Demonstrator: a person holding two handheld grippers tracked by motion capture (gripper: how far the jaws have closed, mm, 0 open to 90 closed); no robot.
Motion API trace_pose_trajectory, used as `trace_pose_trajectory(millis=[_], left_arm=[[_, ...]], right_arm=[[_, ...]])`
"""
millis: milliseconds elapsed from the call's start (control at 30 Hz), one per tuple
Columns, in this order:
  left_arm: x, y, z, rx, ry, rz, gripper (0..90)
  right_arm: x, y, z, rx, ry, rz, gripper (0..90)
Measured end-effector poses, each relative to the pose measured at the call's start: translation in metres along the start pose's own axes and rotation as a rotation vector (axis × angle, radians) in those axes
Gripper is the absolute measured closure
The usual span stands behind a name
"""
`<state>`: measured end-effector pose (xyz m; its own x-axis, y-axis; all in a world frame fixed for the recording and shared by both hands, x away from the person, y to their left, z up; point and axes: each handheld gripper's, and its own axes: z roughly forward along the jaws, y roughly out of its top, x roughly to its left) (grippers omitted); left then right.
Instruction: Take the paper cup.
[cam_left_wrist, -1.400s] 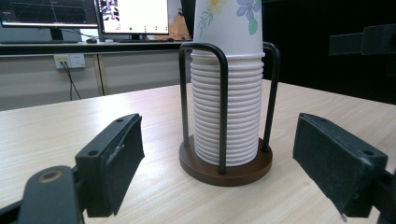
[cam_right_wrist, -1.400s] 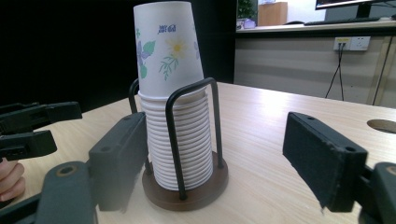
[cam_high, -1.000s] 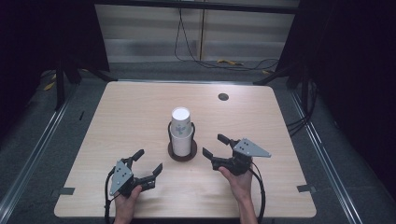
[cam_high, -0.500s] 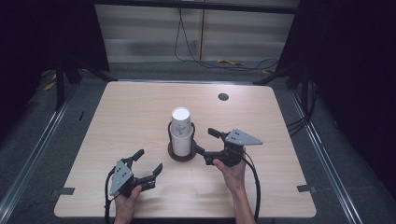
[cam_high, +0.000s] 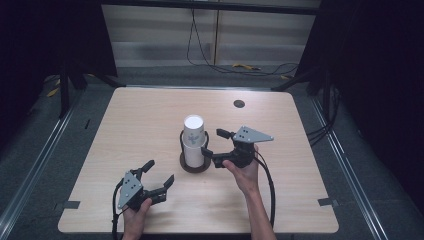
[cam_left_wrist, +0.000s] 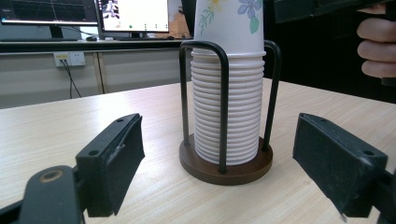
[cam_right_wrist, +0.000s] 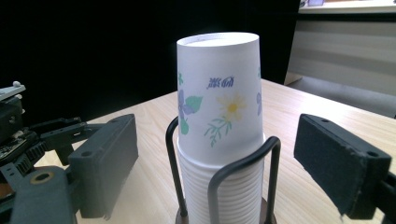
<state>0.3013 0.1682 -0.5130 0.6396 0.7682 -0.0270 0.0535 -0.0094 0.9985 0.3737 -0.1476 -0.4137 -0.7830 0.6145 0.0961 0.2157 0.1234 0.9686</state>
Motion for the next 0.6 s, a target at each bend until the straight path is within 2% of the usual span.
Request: trace_pose_trajectory(millis=[167,400,600], left_arm=[[0.000,0.000,0.000,-0.002,-0.003,0.000,16.1],[0.000,0.000,0.001,0.004,-0.004,-0.004,16.2],[0.001,0.000,0.000,0.006,-0.002,0.006,16.1]], right_arm=[[-0.002,0.009,0.007,0.046,0.015,0.001,13.2],[-0.005,0.020,0.020,0.057,0.028,-0.015,15.3],[-0.007,0.029,0.033,0.088,0.042,-0.029,17.5]])
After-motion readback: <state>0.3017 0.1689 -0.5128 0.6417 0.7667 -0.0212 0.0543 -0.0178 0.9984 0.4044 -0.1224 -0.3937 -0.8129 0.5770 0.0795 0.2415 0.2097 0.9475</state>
